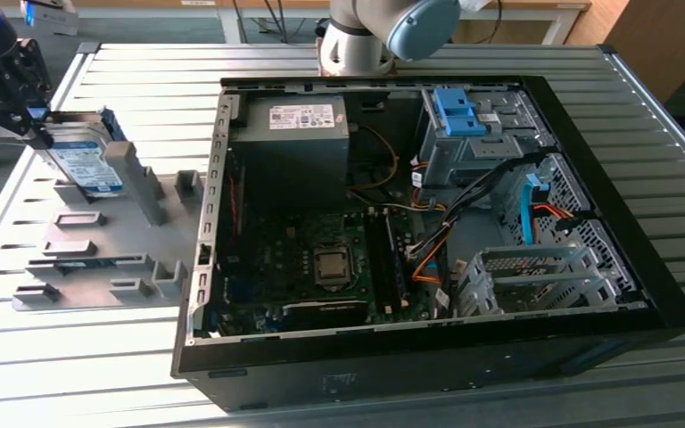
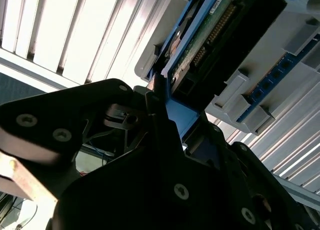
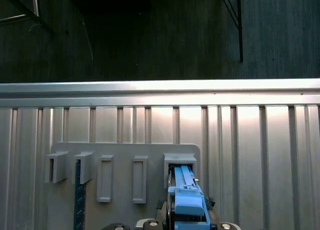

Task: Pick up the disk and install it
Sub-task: 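Pick up the disk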

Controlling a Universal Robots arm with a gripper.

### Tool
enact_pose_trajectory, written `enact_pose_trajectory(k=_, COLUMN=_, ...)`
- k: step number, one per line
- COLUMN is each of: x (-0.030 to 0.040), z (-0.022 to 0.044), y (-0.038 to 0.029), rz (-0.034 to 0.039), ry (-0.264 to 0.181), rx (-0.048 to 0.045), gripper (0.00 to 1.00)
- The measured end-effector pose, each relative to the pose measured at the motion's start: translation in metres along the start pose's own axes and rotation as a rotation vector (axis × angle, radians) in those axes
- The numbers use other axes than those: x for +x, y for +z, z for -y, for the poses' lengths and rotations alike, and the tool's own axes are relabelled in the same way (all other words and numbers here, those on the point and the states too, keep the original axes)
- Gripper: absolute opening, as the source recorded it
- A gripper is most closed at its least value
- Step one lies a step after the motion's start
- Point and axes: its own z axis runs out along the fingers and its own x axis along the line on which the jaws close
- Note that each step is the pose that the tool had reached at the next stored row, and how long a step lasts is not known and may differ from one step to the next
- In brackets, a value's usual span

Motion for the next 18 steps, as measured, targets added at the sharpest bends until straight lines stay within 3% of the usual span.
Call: enact_pose_trajectory(k=18, x=0.0000, z=0.0000, y=-0.0001, rz=0.0000, ry=-0.002, rx=0.0001, gripper=0.37)
